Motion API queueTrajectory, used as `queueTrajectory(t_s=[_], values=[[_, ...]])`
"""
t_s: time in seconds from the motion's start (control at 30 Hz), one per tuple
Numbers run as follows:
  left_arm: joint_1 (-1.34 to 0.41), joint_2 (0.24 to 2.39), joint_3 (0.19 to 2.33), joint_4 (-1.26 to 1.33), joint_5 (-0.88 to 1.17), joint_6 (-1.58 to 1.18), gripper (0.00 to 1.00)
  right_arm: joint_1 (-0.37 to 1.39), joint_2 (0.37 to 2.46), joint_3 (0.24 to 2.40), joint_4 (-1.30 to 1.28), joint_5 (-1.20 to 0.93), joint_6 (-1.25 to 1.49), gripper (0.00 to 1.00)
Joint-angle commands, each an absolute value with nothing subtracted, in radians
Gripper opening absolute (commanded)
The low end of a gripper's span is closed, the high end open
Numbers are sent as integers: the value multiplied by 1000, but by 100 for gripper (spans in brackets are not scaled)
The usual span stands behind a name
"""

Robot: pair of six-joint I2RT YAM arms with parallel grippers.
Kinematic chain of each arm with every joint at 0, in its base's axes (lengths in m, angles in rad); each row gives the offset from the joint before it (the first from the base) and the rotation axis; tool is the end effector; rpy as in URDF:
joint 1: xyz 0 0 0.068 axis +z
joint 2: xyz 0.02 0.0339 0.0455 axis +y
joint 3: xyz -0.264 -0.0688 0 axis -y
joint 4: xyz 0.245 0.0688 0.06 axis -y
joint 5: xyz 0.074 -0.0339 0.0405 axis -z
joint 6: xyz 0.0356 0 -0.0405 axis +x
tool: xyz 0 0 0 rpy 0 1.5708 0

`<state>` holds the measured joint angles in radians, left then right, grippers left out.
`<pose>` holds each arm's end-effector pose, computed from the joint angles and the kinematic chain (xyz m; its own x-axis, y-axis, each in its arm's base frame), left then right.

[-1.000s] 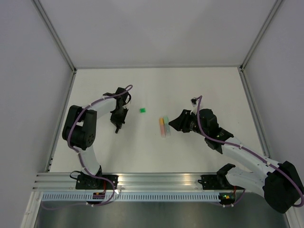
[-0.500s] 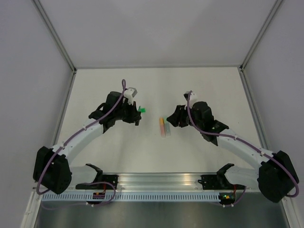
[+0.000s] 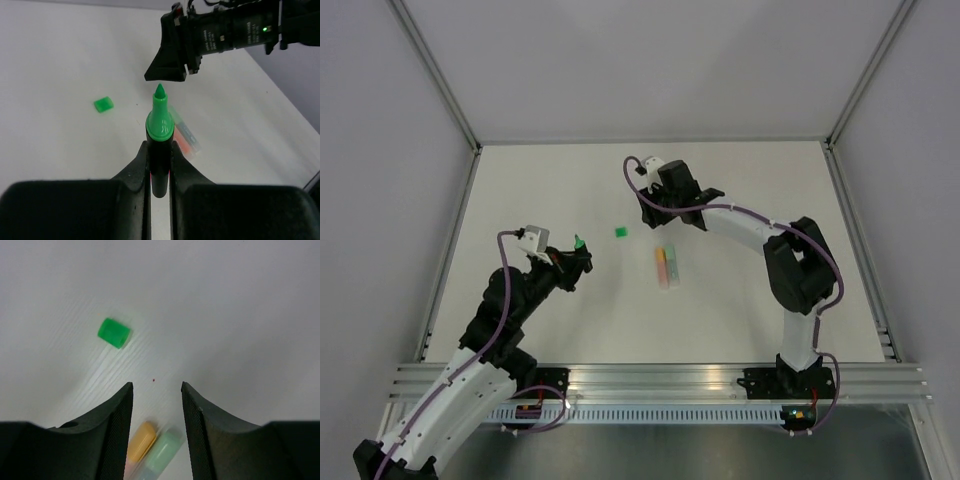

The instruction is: Insert the pens into the pen caps

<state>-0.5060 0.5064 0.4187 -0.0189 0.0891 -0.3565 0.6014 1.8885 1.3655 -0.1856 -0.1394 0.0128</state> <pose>0.1273 -0.0742 0.2682 -0.2827 -0.2408 -0.9285 0.4925 0.7943 -0.3559 0.3498 0.2460 0.2228 -0.5448 -0.3585 -0.7581 -0.6404 0.7615 0.1001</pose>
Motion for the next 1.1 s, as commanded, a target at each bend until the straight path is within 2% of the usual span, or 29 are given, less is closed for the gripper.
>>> queueTrajectory(t_s=[0.0,0.13,0.17,0.3,0.43,0.57,0.8,1.07], values=[[-505,399,382,19,-63,-402,2,610,2000,1567,-354,-49,-23,49],[-505,324,364,9,-103,-407,2,675,2068,1612,-379,9,-84,53],[-505,322,364,11,-109,-399,2,716,2077,1606,-379,55,-128,57],[-505,327,357,6,-164,-403,2,794,2080,1549,-363,77,-386,64],[-505,276,359,-28,-179,-405,2,796,2126,1634,-403,38,-475,69],[-505,195,354,-61,-210,-410,2,796,2190,1715,-431,3,-517,79],[-505,127,359,-107,-268,-422,2,795,2295,1857,-476,-49,-560,79],[-505,103,360,-117,-276,-428,2,740,2359,1950,-534,-230,-540,78]])
